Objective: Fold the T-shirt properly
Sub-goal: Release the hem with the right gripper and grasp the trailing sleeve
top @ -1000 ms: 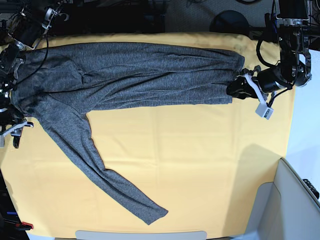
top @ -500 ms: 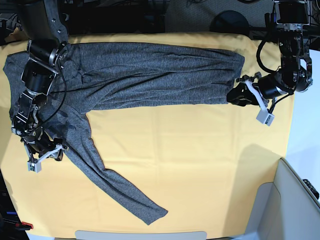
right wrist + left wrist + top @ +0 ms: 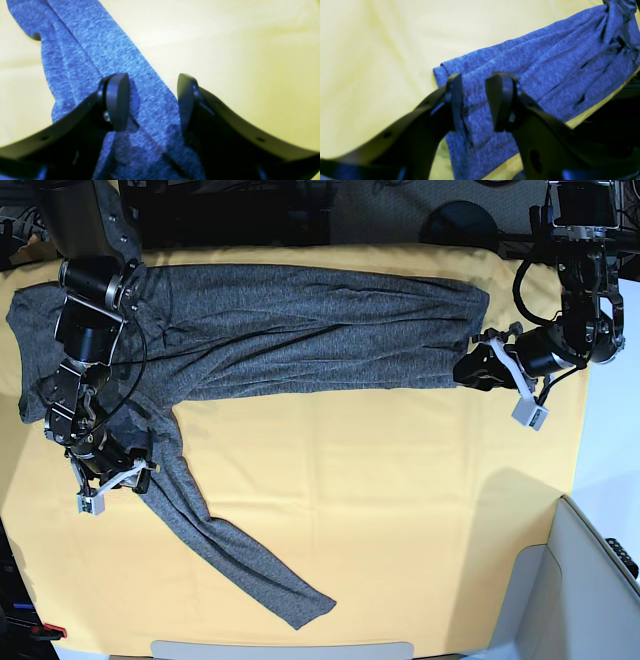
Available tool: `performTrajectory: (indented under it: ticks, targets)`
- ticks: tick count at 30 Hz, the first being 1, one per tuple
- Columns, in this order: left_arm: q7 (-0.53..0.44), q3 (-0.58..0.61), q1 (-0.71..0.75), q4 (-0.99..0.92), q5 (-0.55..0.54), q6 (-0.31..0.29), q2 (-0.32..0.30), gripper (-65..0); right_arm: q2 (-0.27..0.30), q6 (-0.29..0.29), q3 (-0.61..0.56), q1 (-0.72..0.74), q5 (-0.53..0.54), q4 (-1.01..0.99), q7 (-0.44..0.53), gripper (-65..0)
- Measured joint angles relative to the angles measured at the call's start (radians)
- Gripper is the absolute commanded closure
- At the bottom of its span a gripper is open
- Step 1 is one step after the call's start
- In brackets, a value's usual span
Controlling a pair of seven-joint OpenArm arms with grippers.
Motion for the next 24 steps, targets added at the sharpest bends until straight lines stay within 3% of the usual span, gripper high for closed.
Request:
performTrajectory:
  ticks: [3, 5, 10, 16, 21, 24]
  targets:
    - [0.000, 0.000, 0.000, 0.000, 0.000, 0.000, 0.000, -20.1, 0.000, 0.000, 0.000, -0.008, 0.003, 0.002, 0.010, -29.9]
    - [0.000, 0.000, 0.000, 0.000, 0.000, 0.000, 0.000, -20.1, 0.000, 0.000, 0.000, -0.011, 0.003, 0.003, 0.011, -25.9]
    - [0.000, 0.000, 0.000, 0.000, 0.000, 0.000, 0.002, -20.1, 0.003, -0.005, 0.002, -0.024, 0.006, 0.006, 0.022, -1.1]
    - [0.000, 0.000, 0.000, 0.000, 0.001, 0.000, 0.002, -20.1, -0.008, 0.035, -0.056, -0.071, -0.011, 0.122, -0.028, 0.0]
    - [-0.008, -0.003, 0.002, -0.002, 0.001, 0.000, 0.033, -20.1, -0.072, 0.062, -0.081, -0.280, -0.024, 0.527, -0.161, 0.0]
    - [-0.002, -0.003, 0.001, -0.003, 0.004, 0.000, 0.037, -20.1, -0.095, 0.063, -0.079, -0.404, -0.016, 0.797, -0.193, 0.0]
